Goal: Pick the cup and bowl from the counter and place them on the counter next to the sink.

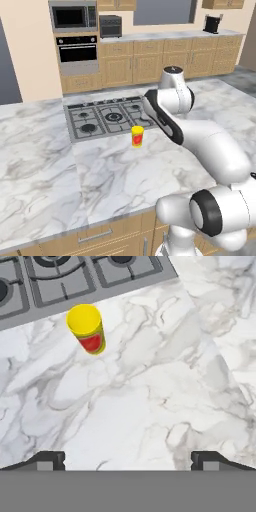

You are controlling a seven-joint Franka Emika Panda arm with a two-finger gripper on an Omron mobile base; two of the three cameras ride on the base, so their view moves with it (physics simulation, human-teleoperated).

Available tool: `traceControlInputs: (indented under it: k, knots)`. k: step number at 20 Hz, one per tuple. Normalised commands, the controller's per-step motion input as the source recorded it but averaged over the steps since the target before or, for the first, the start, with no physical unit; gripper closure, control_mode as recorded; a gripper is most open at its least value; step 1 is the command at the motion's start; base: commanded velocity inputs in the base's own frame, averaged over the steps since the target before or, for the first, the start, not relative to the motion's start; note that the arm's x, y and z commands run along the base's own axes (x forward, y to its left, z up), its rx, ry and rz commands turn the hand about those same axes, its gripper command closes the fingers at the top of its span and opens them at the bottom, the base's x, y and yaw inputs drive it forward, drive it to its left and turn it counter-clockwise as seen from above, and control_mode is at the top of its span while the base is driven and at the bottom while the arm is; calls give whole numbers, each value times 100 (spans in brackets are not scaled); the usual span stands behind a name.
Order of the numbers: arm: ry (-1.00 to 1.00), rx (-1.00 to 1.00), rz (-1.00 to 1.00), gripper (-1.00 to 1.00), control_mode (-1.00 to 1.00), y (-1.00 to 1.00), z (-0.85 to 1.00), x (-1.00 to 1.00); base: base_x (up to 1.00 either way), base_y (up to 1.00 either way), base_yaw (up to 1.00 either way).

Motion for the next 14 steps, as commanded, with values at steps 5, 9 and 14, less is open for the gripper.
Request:
traceControlInputs:
  k: [5, 9, 14]
  knots:
    - [9, 0, -4, -100, -100, -3, -1, 71, 0, 0, 0]
    - [12, 3, 15, -100, -100, -11, 0, 54, 0, 0, 0]
    - [10, 4, 27, -100, -100, -6, -7, 42, 0, 0, 0]
